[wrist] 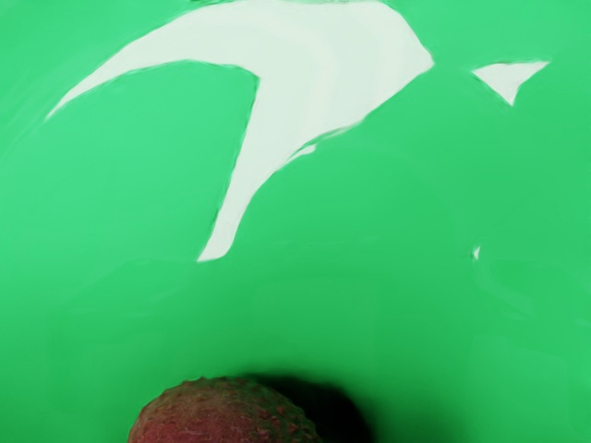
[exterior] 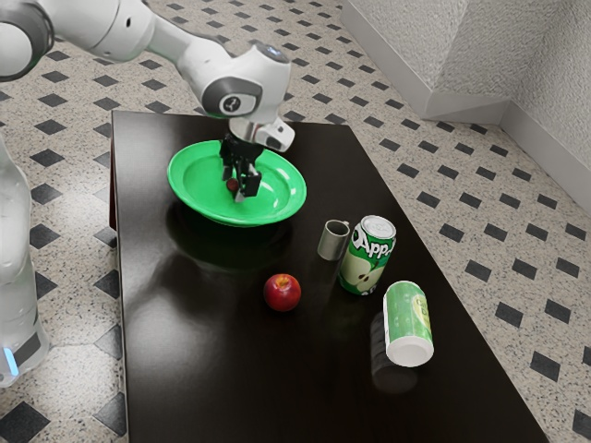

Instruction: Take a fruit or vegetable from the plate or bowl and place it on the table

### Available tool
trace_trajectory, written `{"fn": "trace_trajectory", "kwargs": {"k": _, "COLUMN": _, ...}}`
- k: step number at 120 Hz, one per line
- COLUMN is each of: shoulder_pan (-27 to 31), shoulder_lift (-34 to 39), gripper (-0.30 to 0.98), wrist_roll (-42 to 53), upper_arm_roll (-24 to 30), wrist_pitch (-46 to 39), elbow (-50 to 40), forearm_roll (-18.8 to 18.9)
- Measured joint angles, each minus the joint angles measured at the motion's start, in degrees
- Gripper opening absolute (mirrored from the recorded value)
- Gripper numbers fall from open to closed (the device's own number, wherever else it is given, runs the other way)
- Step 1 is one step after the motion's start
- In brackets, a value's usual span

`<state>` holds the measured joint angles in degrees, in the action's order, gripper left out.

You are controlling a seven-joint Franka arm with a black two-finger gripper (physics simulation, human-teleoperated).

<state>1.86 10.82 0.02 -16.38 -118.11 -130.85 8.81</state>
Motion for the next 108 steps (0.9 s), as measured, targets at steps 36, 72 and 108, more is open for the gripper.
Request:
{"fn": "trace_trajectory", "kwargs": {"k": 36, "shoulder_pan": -0.36, "shoulder_lift": 0.97, "gripper": 0.17, "wrist_roll": -1.71, "upper_arm_roll": -0.91, "wrist_pitch": -0.35, "elbow": 1.32, "forearm_roll": 1.16}}
{"fn": "trace_trajectory", "kwargs": {"k": 72, "shoulder_pan": -21.33, "shoulder_lift": 6.67, "gripper": 0.17, "wrist_roll": -2.49, "upper_arm_roll": 5.93, "wrist_pitch": 0.21, "elbow": 1.36, "forearm_roll": 2.62}}
{"fn": "trace_trajectory", "kwargs": {"k": 108, "shoulder_pan": -23.0, "shoulder_lift": 8.16, "gripper": 0.52, "wrist_roll": -2.25, "upper_arm_roll": 5.97, "wrist_pitch": 0.7, "elbow": -0.16, "forearm_roll": 2.33}}
